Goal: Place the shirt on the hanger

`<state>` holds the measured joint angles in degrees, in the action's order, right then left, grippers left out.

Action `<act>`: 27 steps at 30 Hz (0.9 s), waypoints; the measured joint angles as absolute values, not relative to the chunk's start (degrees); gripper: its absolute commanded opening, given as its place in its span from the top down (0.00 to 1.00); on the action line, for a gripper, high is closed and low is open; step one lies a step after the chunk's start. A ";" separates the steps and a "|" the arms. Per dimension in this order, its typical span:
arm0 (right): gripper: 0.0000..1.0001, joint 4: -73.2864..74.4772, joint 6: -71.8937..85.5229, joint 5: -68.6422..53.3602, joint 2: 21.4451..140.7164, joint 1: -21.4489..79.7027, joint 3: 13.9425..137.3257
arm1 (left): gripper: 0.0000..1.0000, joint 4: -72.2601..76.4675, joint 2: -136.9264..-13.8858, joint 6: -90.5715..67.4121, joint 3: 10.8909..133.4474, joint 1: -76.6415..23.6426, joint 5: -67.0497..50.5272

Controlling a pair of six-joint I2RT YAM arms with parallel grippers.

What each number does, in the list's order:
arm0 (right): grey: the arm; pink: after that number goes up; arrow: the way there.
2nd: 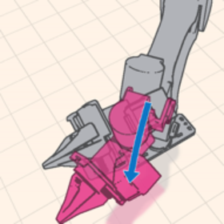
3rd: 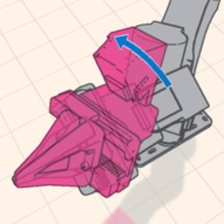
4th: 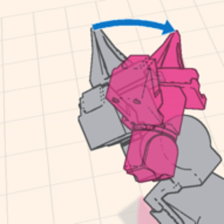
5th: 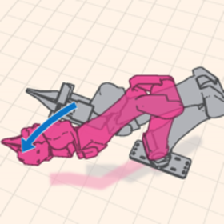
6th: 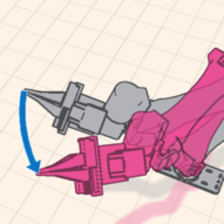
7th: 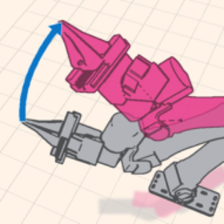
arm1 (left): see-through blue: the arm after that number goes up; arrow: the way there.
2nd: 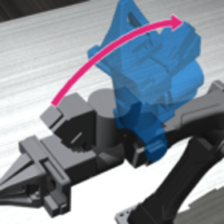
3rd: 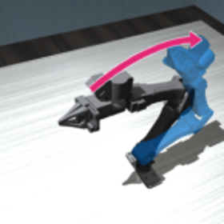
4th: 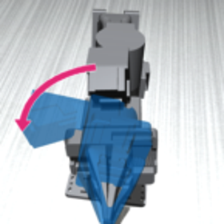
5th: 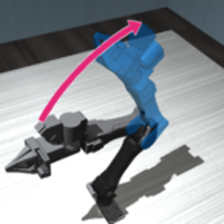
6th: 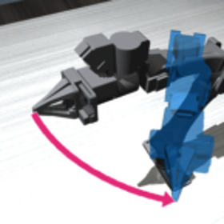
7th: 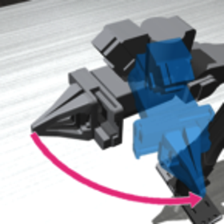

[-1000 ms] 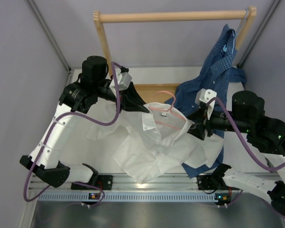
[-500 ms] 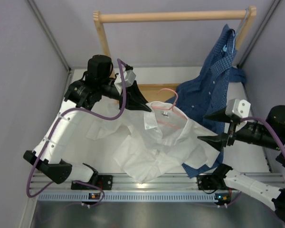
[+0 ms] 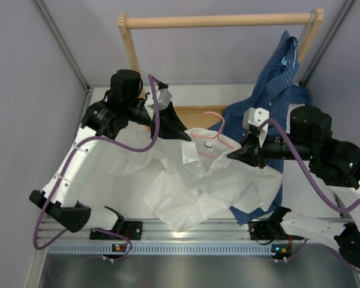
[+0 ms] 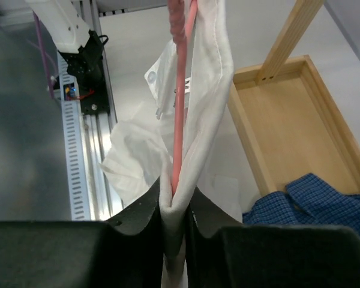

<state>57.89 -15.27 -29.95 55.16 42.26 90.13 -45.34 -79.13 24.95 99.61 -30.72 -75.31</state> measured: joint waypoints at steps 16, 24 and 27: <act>1.00 52.62 -13.74 -17.30 52.82 42.26 87.68 | 0.02 -35.44 -78.50 8.34 100.33 -30.39 -54.68; 1.00 49.12 -9.72 -0.21 56.93 42.26 94.72 | 0.02 -34.79 -70.41 -5.13 107.74 -30.17 -7.81; 1.00 48.51 -8.40 6.28 62.17 42.24 102.89 | 0.02 -34.89 -60.80 -7.16 105.27 -30.04 3.70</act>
